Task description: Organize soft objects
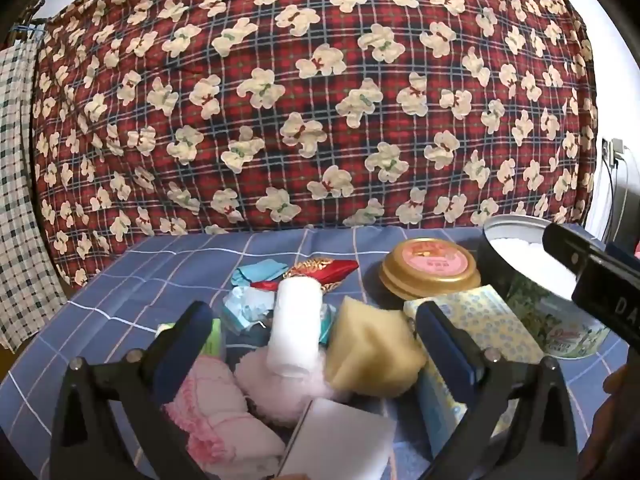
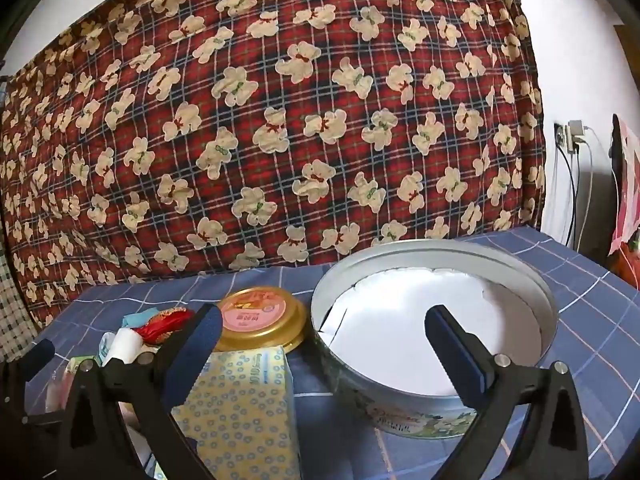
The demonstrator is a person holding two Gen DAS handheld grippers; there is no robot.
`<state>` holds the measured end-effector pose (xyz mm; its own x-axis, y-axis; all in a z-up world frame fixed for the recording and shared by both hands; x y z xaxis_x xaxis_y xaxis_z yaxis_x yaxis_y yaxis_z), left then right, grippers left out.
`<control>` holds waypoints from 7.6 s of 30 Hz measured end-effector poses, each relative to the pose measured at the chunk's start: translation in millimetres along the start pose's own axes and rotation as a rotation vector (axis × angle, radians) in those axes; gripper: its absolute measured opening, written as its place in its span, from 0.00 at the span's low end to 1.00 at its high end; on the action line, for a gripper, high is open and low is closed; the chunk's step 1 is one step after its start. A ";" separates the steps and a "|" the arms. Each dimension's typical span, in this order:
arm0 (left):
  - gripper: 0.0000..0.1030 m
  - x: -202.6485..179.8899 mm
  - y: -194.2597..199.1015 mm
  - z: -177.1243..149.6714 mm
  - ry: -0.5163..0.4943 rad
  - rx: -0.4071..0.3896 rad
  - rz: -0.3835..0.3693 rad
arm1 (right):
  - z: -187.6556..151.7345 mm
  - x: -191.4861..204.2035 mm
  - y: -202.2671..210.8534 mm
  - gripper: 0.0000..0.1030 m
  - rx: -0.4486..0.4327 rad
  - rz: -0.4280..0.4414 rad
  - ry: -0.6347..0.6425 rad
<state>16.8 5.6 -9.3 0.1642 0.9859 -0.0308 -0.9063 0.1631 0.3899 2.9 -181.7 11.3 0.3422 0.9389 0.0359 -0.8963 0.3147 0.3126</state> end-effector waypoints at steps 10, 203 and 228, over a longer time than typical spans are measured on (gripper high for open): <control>1.00 0.2 -2.9 -3.1 0.009 0.010 -0.008 | 0.8 -5.0 0.7 1.00 0.033 0.016 0.011; 1.00 -115.5 0.0 17.3 -0.054 -0.146 -0.190 | 36.6 -154.6 -24.2 0.82 -0.208 -0.022 -0.114; 1.00 29.1 14.8 -0.2 -0.030 -0.105 -0.002 | 3.0 -29.6 12.2 0.83 -0.081 0.232 -0.012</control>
<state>8.1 36.8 -4.6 0.1759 0.9844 -0.0036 -0.9415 0.1693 0.2914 -17.3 -206.1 16.9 0.1274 0.9858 0.1094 -0.9709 0.1014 0.2170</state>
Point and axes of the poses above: each gripper's, at about its wrist camera, not at the fingertips, and y roughly against the way its jaws point, x to its left, z to its top, the point moved 2 cm from there along -y, roughly the way its jaws point, and after that the axes turned 9 degrees about -z, right-handed, at the moved point
